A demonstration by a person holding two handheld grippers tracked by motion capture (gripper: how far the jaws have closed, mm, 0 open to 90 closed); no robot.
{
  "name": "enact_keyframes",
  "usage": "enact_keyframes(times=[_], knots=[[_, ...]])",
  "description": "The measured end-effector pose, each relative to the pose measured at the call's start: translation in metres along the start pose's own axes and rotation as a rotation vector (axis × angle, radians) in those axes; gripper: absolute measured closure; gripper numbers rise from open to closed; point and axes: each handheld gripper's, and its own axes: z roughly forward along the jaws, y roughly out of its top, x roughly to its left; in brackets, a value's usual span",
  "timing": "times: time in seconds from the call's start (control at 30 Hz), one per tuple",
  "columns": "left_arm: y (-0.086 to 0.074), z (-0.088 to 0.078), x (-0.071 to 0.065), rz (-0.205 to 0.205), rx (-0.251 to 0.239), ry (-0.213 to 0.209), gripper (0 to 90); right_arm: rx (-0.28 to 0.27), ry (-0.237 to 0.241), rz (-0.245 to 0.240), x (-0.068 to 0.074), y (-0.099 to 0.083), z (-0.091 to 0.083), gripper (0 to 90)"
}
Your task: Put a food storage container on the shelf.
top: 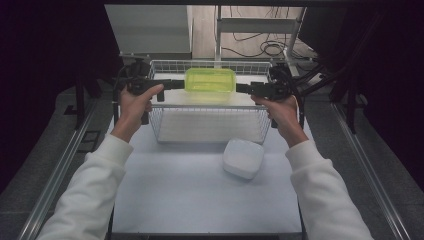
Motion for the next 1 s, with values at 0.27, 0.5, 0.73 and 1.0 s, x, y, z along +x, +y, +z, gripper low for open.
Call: enact_keyframes(times=[0.27,0.5,0.73,1.0], knots=[[-0.061,-0.013,-0.008,0.056,-0.003,0.027,28.6,0.014,0.075,-0.017,0.000,-0.054,-0.028,26.8],[-0.119,-0.009,-0.010,0.110,0.079,0.045,26.8,0.057,0.057,-0.064,-0.005,-0.102,-0.037,27.5],[-0.157,-0.006,-0.004,0.091,0.143,0.072,27.2,0.109,0.060,-0.054,-0.010,-0.138,-0.038,27.6],[-0.186,-0.016,-0.006,0.120,0.178,0.089,32.9,0.203,0.044,-0.071,-0.017,-0.169,-0.029,28.2]])
